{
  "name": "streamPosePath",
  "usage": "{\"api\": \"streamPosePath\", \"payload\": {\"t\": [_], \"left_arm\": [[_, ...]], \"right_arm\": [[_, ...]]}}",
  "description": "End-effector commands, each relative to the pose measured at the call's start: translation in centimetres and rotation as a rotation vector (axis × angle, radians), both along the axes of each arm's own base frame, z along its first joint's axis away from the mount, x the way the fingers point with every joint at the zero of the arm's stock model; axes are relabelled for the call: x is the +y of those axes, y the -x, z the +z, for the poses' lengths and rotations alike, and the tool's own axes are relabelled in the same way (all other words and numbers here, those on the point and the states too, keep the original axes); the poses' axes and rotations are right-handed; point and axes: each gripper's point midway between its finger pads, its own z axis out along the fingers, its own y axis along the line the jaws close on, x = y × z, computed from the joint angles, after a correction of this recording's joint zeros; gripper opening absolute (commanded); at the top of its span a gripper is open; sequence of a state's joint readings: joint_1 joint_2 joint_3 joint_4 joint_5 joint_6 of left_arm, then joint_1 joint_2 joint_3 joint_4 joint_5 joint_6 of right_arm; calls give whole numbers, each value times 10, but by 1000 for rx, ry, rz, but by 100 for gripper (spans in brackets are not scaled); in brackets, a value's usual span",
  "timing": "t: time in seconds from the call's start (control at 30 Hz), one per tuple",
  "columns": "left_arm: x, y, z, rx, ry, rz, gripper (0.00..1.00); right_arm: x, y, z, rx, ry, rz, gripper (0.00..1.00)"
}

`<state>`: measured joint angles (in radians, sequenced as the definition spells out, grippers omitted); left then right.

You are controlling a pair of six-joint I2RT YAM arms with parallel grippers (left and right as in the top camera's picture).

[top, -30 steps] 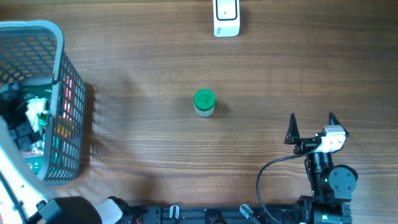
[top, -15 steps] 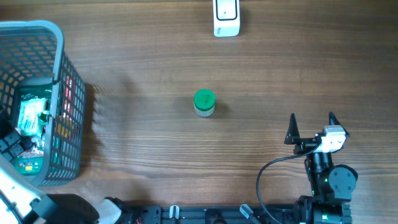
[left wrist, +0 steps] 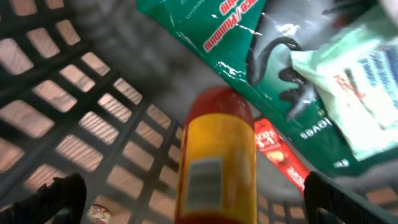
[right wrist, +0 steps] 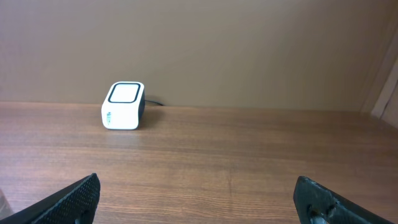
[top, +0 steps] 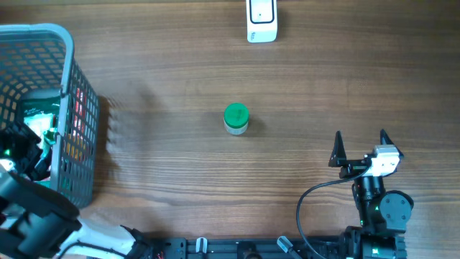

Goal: Scan the item barcode
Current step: 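Reach the left gripper into the basket and grasp the red-yellow sauce bottle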

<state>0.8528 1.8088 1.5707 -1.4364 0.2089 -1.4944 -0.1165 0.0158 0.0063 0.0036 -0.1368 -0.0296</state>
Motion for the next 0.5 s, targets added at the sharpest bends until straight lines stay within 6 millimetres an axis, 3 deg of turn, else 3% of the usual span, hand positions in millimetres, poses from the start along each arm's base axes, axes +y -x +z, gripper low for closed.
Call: {"api": "streamPosePath", "payload": {"t": [0.0,0.47], "left_arm": [[2,-13,-14,-30,31,-38,100],[-8,-51,-27,-102,-3,-194,97]], "right_arm": [[-1,0,1,-4,-9,-7,100],[-1,0,1,-4,-10,-7,100]]}}
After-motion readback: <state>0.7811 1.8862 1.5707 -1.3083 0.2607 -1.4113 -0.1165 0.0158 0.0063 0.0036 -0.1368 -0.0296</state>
